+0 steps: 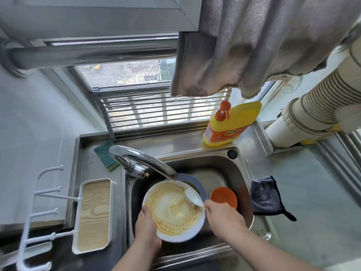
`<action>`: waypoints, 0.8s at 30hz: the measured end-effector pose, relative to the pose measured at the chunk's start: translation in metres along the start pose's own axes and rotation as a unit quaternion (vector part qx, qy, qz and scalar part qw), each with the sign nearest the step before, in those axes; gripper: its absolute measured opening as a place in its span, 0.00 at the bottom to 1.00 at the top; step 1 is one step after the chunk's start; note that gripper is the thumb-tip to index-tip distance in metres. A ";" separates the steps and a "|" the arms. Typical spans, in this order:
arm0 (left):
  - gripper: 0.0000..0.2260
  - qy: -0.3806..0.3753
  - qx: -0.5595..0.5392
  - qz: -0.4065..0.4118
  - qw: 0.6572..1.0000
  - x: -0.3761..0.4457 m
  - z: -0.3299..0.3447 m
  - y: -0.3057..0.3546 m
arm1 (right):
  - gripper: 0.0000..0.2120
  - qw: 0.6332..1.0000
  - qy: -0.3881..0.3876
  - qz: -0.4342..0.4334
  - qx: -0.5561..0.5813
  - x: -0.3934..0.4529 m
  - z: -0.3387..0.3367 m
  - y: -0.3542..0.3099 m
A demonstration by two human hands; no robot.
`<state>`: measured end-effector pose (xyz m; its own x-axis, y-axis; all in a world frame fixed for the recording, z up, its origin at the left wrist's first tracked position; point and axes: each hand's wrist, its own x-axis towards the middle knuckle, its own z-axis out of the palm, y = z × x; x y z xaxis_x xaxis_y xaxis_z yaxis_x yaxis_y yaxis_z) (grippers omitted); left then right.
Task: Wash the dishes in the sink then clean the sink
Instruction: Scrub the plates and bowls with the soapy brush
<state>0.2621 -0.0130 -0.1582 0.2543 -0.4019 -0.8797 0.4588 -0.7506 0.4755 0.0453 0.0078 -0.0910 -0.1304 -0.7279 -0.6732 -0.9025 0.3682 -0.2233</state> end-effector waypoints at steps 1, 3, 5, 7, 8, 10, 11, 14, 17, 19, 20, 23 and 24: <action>0.19 0.003 0.007 0.008 1.000 0.002 -0.001 0.003 | 0.06 1.000 -0.014 0.007 0.018 -0.019 0.008 0.005; 0.19 0.009 0.016 0.024 1.000 0.006 -0.001 0.002 | 0.08 0.996 -0.052 0.003 0.068 -0.049 0.021 -0.006; 0.17 0.002 0.031 0.033 0.999 0.001 0.002 -0.006 | 0.10 0.992 -0.082 -0.025 0.090 -0.051 0.026 -0.037; 0.14 -0.010 0.027 0.027 0.999 -0.007 0.007 -0.015 | 0.10 0.993 -0.058 -0.059 0.084 -0.023 0.023 -0.063; 0.13 -0.012 0.014 0.019 1.000 -0.011 0.009 -0.016 | 0.10 0.996 -0.032 -0.057 0.061 -0.006 0.015 -0.066; 0.13 -0.005 0.005 0.016 1.000 -0.016 0.011 -0.009 | 0.11 1.000 0.011 -0.023 -0.001 0.019 -0.006 -0.048; 0.15 0.001 0.008 0.021 1.000 -0.013 0.010 -0.003 | 0.12 1.000 0.010 -0.004 -0.023 0.021 -0.013 -0.033; 0.19 0.016 0.028 0.045 0.998 -0.002 0.001 0.012 | 0.06 1.000 -0.018 0.022 -0.002 -0.011 -0.003 0.002; 0.20 0.011 0.046 0.064 0.997 0.001 0.003 0.013 | 0.09 0.996 -0.066 -0.006 0.064 -0.055 0.019 -0.022; 0.20 0.003 0.044 0.050 0.998 -0.006 0.006 0.008 | 0.10 0.992 -0.080 -0.029 0.095 -0.058 0.020 -0.056; 0.20 -0.007 0.035 0.033 0.999 -0.008 0.007 0.003 | 0.11 0.992 -0.068 -0.045 0.091 -0.045 0.019 -0.067; 0.19 -0.024 0.016 -0.001 1.000 -0.018 0.011 -0.001 | 0.12 0.999 0.014 -0.040 0.029 0.005 0.002 -0.064; 0.19 -0.017 0.018 0.001 1.000 -0.016 0.010 0.000 | 0.13 0.999 0.023 -0.025 -0.002 0.015 -0.005 -0.049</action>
<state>0.2496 -0.0119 -0.1440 0.2254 -0.4206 -0.8788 0.4279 -0.7676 0.4772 0.0855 -0.0244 -0.0867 -0.1041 -0.7717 -0.6274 -0.9101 0.3283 -0.2528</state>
